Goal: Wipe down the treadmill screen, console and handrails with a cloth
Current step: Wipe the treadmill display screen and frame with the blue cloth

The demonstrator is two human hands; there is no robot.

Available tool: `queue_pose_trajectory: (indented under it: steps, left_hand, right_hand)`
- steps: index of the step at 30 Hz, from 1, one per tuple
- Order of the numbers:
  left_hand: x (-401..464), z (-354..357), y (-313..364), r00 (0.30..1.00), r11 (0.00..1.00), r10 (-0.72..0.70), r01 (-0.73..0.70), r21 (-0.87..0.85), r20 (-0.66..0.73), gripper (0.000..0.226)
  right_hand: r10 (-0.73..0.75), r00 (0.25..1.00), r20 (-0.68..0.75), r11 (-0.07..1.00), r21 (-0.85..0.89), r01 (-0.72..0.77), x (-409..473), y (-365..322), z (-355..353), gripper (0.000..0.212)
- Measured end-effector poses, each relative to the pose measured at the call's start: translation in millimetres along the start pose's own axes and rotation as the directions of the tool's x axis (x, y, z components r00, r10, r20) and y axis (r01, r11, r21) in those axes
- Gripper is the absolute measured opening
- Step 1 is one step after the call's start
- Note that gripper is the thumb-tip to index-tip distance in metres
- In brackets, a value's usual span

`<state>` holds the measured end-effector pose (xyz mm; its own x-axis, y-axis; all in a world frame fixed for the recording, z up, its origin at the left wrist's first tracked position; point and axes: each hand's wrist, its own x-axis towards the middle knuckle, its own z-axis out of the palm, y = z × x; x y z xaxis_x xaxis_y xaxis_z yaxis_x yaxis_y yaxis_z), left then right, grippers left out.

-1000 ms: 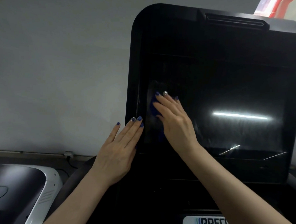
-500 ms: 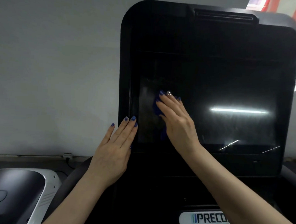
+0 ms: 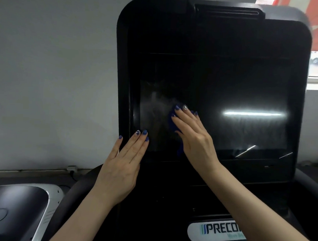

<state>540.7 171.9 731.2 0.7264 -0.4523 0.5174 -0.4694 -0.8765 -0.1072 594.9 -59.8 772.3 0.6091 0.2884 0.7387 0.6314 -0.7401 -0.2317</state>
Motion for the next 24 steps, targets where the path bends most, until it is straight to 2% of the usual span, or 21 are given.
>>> queue_pose_trajectory:
  steps: [4,9,17,22,24]
  left_hand:
    - [0,0,0,1.0,1.0,0.008,-0.008,0.001,-0.009,0.059]
    - [1,-1,0,1.0,1.0,0.008,-0.008,0.016,-0.001,0.06]
    - [1,1,-1,1.0,1.0,0.006,-0.006,0.028,-0.002,0.061]
    - [1,-1,1,1.0,0.999,0.005,-0.005,0.032,0.007,0.061]
    - [1,-1,2,1.0,1.0,0.002,-0.003,0.03,0.01,0.061]
  right_hand:
    - [-0.036,0.999,0.026,0.999,-0.026,0.037,-10,14,-11,0.038]
    - [0.053,0.997,-0.048,0.999,0.01,-0.053,16,21,-13,0.037]
    - [-0.034,0.999,0.035,0.999,-0.01,0.035,-25,31,-26,0.034]
    - [0.058,0.998,-0.038,0.998,0.04,-0.056,-1,25,-19,0.038]
    - [0.049,0.998,-0.03,0.998,0.036,-0.048,-10,26,-19,0.04]
